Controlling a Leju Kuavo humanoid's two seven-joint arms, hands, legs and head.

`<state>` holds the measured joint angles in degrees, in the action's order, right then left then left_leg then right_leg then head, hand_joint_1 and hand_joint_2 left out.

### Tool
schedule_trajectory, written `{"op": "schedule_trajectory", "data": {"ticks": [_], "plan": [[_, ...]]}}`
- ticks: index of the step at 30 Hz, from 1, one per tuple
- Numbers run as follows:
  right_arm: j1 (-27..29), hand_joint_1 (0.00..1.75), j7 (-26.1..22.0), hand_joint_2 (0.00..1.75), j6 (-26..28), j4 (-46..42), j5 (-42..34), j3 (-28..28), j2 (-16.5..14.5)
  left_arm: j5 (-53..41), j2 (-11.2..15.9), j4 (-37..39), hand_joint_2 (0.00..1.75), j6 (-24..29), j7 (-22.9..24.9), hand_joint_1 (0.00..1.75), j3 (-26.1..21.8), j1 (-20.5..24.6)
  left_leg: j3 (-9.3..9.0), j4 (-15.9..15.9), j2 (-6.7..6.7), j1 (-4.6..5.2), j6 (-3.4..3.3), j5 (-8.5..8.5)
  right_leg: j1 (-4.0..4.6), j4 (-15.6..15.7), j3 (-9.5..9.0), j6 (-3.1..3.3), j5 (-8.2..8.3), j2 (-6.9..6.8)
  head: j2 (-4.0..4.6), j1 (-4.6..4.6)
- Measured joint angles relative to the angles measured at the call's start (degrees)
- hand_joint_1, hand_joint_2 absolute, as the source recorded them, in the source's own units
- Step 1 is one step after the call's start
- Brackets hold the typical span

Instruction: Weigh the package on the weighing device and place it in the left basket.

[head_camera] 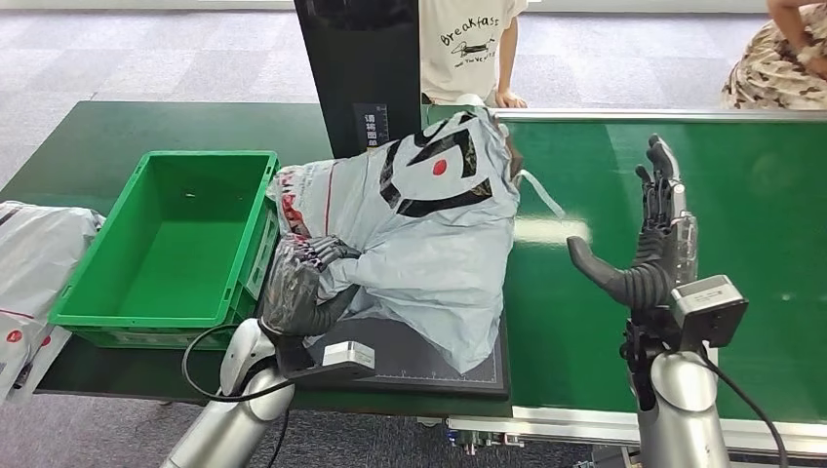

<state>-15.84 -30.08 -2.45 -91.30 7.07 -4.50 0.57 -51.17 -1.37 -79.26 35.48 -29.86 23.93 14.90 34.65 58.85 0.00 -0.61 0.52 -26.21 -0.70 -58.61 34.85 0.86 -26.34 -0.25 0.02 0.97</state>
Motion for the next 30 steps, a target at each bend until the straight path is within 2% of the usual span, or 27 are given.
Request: {"op": "schedule_trajectory", "data": {"ticks": [3,6,8,13,15,17,20,23,27,28,29,30], "plan": [[-0.01,0.00,-0.13,1.75,0.01,0.03,-0.08,0.00,0.00,-3.93,0.00,-2.53,1.75,3.80,1.34,1.75,-1.95,-0.62,0.00,0.00,0.00,0.00,0.00,0.00,0.00,0.00,0.00,0.00,0.00,0.00,0.00,0.00],[-0.06,0.00,-0.29,1.75,0.04,0.20,-0.08,0.00,0.00,-8.06,-0.21,-4.14,1.75,4.41,2.13,1.75,-5.04,-0.77,0.01,-0.01,0.00,-0.01,0.00,0.01,0.01,-0.02,-0.01,0.00,0.00,-0.01,0.00,0.00],[-0.07,0.00,-0.38,1.75,0.10,0.34,-0.08,0.00,0.00,-12.09,-0.86,-4.89,1.75,4.49,2.13,1.75,-9.20,-0.75,0.00,-0.01,0.01,-0.01,0.00,0.01,0.01,-0.03,0.00,0.00,0.00,0.00,0.00,0.00],[0.10,0.00,-0.56,1.75,0.47,0.37,-0.03,-0.02,0.00,-18.67,-2.01,-5.05,1.75,4.55,3.57,1.75,-23.63,0.14,-0.04,-0.01,0.04,-0.02,0.01,0.01,0.02,-0.03,0.02,0.01,0.00,0.05,0.00,0.00],[0.39,0.00,-0.81,1.75,0.61,0.37,0.07,-0.02,0.00,-20.85,-1.81,-4.21,1.75,4.56,7.31,1.75,-28.39,0.82,-0.03,-0.02,0.03,-0.02,0.01,0.01,0.02,-0.03,0.02,0.01,0.00,0.05,0.00,0.01],[0.84,0.00,-1.16,1.75,0.75,0.37,0.22,-0.03,0.00,-22.17,-0.86,-1.87,1.75,4.40,14.50,1.75,-31.80,1.56,-0.04,-0.05,0.04,-0.02,0.01,0.01,0.02,-0.04,0.02,0.02,0.00,0.06,0.00,0.01],[1.47,0.00,-1.43,1.75,0.92,0.35,0.41,-0.04,0.00,-22.27,2.07,2.56,1.75,3.49,25.16,1.75,-34.35,2.03,-0.03,-0.06,0.13,-0.02,0.02,0.01,0.02,-0.05,0.07,0.02,0.00,0.16,-0.01,-0.01],[1.55,0.00,-1.39,1.75,0.92,0.35,0.86,-0.04,0.00,-21.96,4.53,6.11,1.75,1.42,28.76,1.75,-35.34,2.07,-0.01,-0.06,0.08,-0.02,0.02,0.01,0.02,-0.04,0.07,0.01,-0.01,0.12,-0.01,0.00],[1.49,0.00,-1.14,1.75,0.57,0.37,1.23,-0.04,0.00,-22.17,5.97,9.69,1.75,-1.56,29.99,1.72,-35.60,2.06,0.01,-0.05,0.08,0.02,0.01,0.01,0.01,-0.01,0.07,0.01,0.00,0.12,0.00,-0.01],[1.47,0.00,-1.11,1.75,0.44,0.37,1.25,-0.04,-0.01,-22.30,6.10,10.35,1.75,-2.36,30.19,1.63,-35.52,2.06,0.01,-0.05,0.08,0.03,0.01,0.01,0.01,0.00,0.07,0.01,0.00,0.12,0.00,0.00],[1.46,0.00,-1.11,1.75,0.31,0.37,1.28,-0.04,-0.02,-22.47,6.19,10.93,1.75,-3.19,30.40,1.29,-35.39,2.07,0.01,-0.05,0.08,0.04,0.01,0.01,0.00,0.01,0.07,0.00,0.00,0.12,0.00,-0.01],[1.46,0.00,-1.11,1.75,0.19,0.37,1.32,-0.04,-0.04,-22.66,6.22,11.44,1.75,-4.00,30.62,0.86,-35.15,2.07,0.01,-0.05,0.08,0.05,0.01,0.01,0.00,0.01,0.06,0.00,0.00,0.12,0.00,0.00]]}}
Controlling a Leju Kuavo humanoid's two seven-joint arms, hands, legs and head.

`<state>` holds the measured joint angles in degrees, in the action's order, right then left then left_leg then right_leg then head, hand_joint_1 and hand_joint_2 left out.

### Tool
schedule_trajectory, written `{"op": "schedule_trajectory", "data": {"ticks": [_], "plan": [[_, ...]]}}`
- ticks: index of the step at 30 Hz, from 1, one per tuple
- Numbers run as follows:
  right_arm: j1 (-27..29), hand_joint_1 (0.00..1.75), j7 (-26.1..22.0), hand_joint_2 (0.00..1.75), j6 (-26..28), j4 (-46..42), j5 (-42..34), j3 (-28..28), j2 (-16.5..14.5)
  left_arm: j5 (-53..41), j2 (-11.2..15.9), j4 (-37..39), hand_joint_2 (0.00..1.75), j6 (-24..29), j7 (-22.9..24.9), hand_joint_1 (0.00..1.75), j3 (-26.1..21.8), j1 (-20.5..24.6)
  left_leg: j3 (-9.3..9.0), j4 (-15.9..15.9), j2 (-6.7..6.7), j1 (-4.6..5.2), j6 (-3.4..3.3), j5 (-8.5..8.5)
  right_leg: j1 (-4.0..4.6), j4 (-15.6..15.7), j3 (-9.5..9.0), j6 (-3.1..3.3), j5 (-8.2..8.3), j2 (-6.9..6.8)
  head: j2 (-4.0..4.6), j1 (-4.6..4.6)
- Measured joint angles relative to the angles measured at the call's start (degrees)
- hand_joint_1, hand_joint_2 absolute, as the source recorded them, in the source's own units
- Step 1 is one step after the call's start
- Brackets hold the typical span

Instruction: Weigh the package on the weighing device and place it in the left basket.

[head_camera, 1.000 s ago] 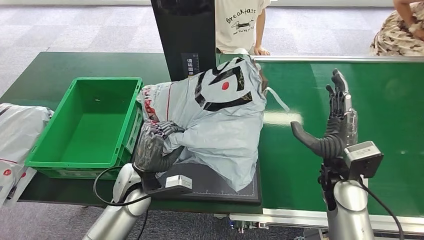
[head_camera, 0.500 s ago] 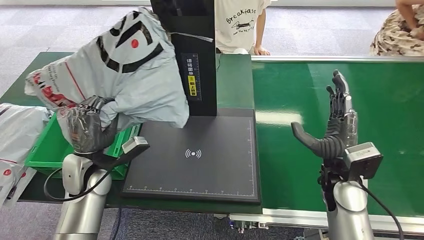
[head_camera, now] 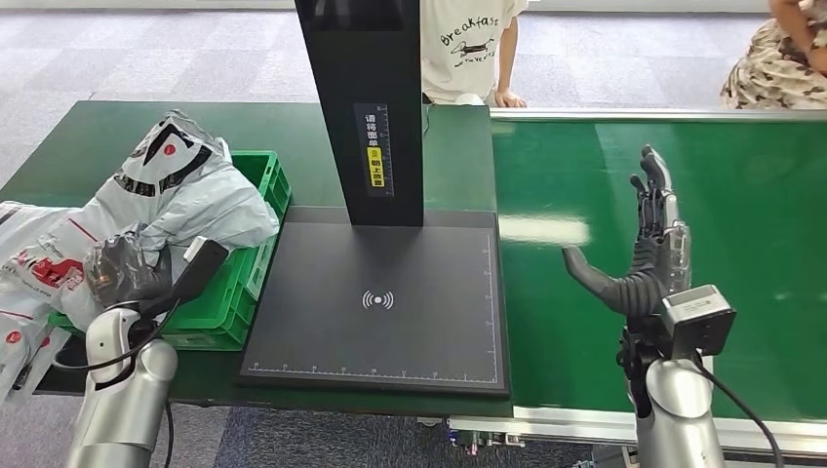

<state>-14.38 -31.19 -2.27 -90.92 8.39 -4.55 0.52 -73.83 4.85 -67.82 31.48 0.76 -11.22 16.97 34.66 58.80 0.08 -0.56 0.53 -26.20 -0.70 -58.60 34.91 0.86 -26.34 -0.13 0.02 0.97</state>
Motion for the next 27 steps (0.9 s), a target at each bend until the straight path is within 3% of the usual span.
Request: {"op": "schedule_trajectory", "data": {"ticks": [2,3,8,12,14,18,21,23,27], "plan": [[-0.01,0.00,0.00,1.75,-0.22,0.00,0.05,0.00,-0.06,-0.23,0.02,0.76,1.75,-1.16,0.16,0.10,0.74,0.00,0.00,0.00,0.00,0.01,0.00,0.00,-0.01,0.00,0.00,0.00,0.00,-0.01,0.00,-0.01],[-0.02,0.00,0.00,1.75,-0.30,0.00,0.06,0.00,-0.08,-0.07,-0.01,1.04,1.75,-1.26,-0.08,0.00,1.23,-0.02,0.00,0.00,-0.01,0.01,0.00,0.00,-0.01,0.00,-0.01,0.00,0.00,-0.02,0.00,0.00],[-0.02,0.00,0.00,1.75,-0.60,0.01,0.43,0.00,-0.11,4.60,-0.60,1.18,1.75,2.31,-3.87,0.00,3.24,-0.50,0.00,0.01,-0.02,-0.01,0.00,0.00,-0.02,0.00,-0.01,0.00,0.00,-0.04,0.00,-0.01],[-0.06,0.00,0.00,1.75,-0.66,0.11,0.64,0.00,-0.11,9.78,-1.66,-0.94,0.00,7.21,-9.23,0.00,3.95,-1.30,0.00,0.01,-0.02,-0.03,0.00,0.00,-0.01,-0.01,-0.01,0.00,0.00,-0.03,0.00,-0.01],[-0.09,0.00,-0.01,1.75,-0.65,0.19,0.60,0.00,-0.11,13.09,-2.56,-3.19,0.00,8.18,-14.22,0.00,3.62,-1.69,0.01,0.01,-0.03,-0.03,0.00,0.00,-0.01,-0.01,-0.01,0.00,0.00,-0.03,0.00,-0.01],[-0.30,0.00,-0.25,1.75,-0.34,0.59,0.03,-0.09,-0.11,22.07,-6.64,-9.31,0.00,8.61,-30.11,0.00,0.41,-2.32,0.05,0.01,-0.02,-0.02,0.00,0.00,-0.01,-0.01,-0.01,0.00,0.00,-0.04,0.00,0.00],[-0.65,0.00,-0.40,1.75,-0.09,1.11,-0.50,-0.37,-0.11,29.88,-9.55,-13.97,0.00,8.60,-37.62,0.00,-2.11,-3.32,0.04,0.01,-0.01,-0.01,-0.01,-0.01,-0.02,0.00,0.00,0.00,0.00,-0.02,-0.01,0.00],[-1.03,0.00,-0.17,1.75,-0.33,1.70,-1.28,-0.77,-0.10,38.96,-10.35,-16.70,0.00,7.20,-39.17,0.00,-1.68,-4.53,0.02,0.01,-0.01,-0.02,-0.01,-0.01,-0.02,0.01,0.01,0.00,0.00,-0.03,-0.01,0.01],[-1.64,0.00,0.75,1.75,-2.12,4.02,-3.36,-2.28,-0.09,57.48,-9.34,-19.33,0.00,-2.96,-34.53,0.00,4.67,-6.49,0.03,0.01,-0.07,-0.06,-0.01,-0.01,0.00,0.01,0.00,0.00,0.00,-0.13,0.00,-0.01]]}}
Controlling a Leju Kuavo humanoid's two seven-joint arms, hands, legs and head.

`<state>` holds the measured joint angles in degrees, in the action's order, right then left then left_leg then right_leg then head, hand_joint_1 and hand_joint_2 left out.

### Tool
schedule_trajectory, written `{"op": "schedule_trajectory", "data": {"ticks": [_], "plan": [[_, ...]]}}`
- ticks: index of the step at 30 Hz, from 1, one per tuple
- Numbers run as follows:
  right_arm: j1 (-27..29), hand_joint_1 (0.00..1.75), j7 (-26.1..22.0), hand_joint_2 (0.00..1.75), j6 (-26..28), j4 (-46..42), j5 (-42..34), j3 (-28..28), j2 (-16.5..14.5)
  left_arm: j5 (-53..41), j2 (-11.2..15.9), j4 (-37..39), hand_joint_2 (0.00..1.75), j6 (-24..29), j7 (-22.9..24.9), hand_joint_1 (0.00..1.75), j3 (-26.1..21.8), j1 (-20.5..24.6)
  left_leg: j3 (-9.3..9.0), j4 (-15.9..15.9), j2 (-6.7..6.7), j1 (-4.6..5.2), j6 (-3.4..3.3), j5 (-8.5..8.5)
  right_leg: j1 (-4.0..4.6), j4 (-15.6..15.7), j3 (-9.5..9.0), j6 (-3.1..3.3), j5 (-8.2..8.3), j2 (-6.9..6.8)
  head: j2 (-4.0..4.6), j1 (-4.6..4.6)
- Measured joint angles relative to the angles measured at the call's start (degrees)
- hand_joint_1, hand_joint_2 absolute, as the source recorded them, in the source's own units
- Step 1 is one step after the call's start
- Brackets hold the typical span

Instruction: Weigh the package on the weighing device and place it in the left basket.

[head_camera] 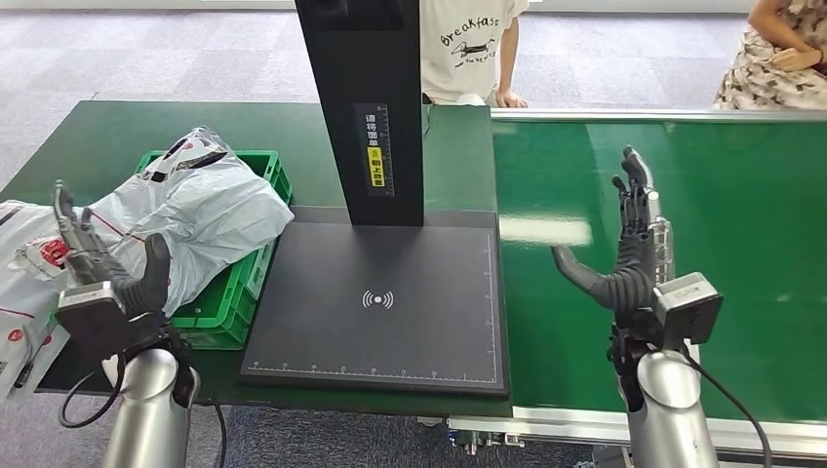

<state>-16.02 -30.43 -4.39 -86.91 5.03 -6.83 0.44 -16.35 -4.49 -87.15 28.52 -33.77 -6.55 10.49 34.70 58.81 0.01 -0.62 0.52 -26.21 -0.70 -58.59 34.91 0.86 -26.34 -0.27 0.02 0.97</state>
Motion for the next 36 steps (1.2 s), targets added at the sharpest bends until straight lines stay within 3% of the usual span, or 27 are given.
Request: {"op": "schedule_trajectory", "data": {"ticks": [7,11,21,36], "plan": [[-0.49,0.00,3.36,1.75,-4.33,7.52,-3.64,-4.99,0.00,16.18,0.82,3.10,0.00,-20.04,3.90,0.00,11.77,-0.87,0.00,0.00,0.01,0.01,0.00,0.01,0.00,0.00,-0.01,0.00,0.01,0.01,0.00,0.01],[-0.89,0.00,5.93,1.75,-6.30,12.25,-5.53,-8.03,0.00,20.01,0.61,6.16,1.75,-25.53,6.06,0.00,15.94,-0.80,0.01,0.01,0.00,0.02,0.00,0.00,-0.01,0.01,0.00,0.00,0.01,0.00,0.00,0.01],[-1.22,0.00,9.24,1.75,-6.65,17.40,-8.28,-11.14,0.00,19.47,0.42,11.31,1.75,-29.78,10.46,0.00,21.80,0.36,0.01,0.01,0.01,0.02,-0.01,-0.01,0.00,0.01,0.02,-0.01,0.00,0.02,0.00,0.01],[-1.29,0.00,10.62,1.75,-6.15,18.85,-9.06,-11.63,0.00,20.08,0.90,14.84,1.75,-30.66,12.36,0.00,23.36,2.16,0.02,0.01,0.01,0.02,-0.01,0.00,0.00,0.00,0.02,-0.01,0.00,0.02,0.00,0.01]]}}
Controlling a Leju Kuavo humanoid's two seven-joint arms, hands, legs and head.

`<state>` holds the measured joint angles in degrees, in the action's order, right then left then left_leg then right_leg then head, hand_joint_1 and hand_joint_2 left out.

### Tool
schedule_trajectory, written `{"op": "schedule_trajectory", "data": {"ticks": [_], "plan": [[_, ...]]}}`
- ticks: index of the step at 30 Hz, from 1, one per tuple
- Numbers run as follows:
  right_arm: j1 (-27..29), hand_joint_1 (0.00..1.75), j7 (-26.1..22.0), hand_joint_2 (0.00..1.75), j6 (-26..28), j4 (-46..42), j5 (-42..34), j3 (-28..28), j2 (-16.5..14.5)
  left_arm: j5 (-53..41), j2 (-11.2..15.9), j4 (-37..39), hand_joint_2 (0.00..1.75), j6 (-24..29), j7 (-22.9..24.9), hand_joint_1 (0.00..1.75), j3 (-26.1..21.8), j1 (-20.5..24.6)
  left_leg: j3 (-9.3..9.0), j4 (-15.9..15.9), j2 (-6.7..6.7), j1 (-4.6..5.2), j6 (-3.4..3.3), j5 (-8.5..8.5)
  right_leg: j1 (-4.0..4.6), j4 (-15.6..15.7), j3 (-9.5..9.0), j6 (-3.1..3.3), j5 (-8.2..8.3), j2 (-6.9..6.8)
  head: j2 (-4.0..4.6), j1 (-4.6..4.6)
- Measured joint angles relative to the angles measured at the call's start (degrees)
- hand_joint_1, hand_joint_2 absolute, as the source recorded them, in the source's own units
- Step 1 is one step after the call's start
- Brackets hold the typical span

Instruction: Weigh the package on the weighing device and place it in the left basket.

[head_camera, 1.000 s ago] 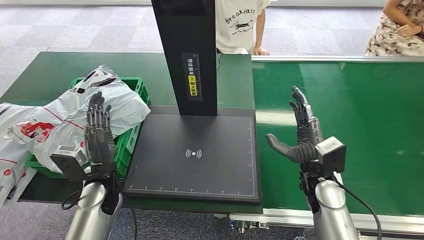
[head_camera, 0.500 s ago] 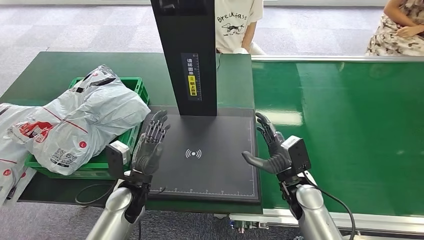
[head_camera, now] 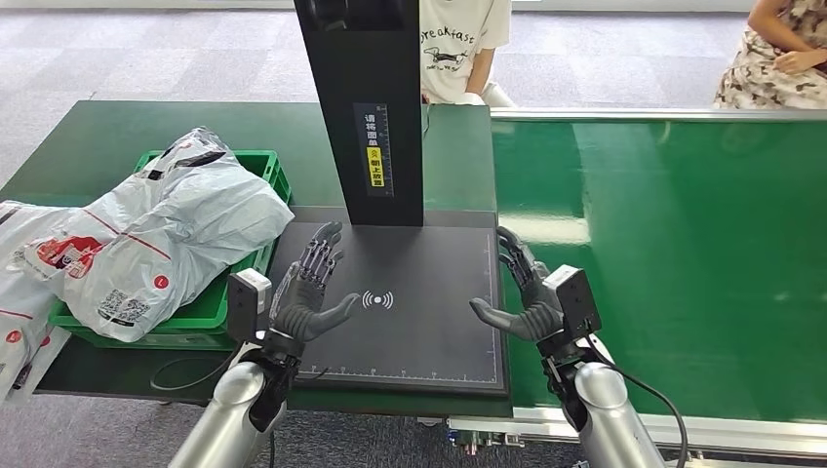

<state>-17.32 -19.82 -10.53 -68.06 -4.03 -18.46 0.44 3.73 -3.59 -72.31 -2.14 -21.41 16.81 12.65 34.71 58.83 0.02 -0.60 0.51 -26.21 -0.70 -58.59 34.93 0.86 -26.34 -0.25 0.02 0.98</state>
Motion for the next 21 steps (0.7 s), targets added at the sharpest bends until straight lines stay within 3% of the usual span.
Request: {"op": "schedule_trajectory", "data": {"ticks": [7,9,11,13,21], "plan": [[0.02,0.00,0.11,1.75,0.55,0.39,-0.32,-0.05,0.00,-0.21,0.33,0.78,1.75,0.45,0.16,0.00,0.06,0.37,0.00,0.00,0.00,0.00,0.00,0.00,0.00,0.00,0.00,0.00,0.00,0.00,0.00,-0.01],[0.03,0.00,0.30,0.87,0.96,0.31,-0.31,-0.05,0.00,-0.21,0.42,0.95,1.75,0.69,0.16,0.00,0.11,0.54,-0.01,0.00,0.00,0.00,0.00,0.00,0.00,0.00,0.00,0.00,0.00,0.00,0.00,0.00],[0.06,0.00,0.63,0.87,1.37,0.19,-0.35,-0.05,0.00,-0.28,0.46,1.15,1.75,1.04,0.16,0.00,0.16,0.67,-0.01,0.00,0.00,0.00,0.00,0.00,0.00,0.00,0.00,0.00,0.00,0.00,0.00,0.01],[0.09,0.00,0.89,1.75,1.51,0.11,-0.70,-0.05,0.00,-0.33,0.48,1.34,1.75,1.27,0.16,0.00,0.25,0.75,-0.01,0.00,0.00,0.00,0.00,0.00,0.00,0.00,0.00,0.00,0.00,0.01,0.00,0.01],[0.56,0.00,0.57,1.75,2.23,-0.30,-2.34,0.04,0.00,0.41,0.55,1.56,1.75,1.59,0.16,0.00,0.48,0.77,-0.01,0.00,0.01,0.00,0.00,0.00,0.00,0.00,0.01,0.00,0.00,0.01,0.00,-0.01]]}}
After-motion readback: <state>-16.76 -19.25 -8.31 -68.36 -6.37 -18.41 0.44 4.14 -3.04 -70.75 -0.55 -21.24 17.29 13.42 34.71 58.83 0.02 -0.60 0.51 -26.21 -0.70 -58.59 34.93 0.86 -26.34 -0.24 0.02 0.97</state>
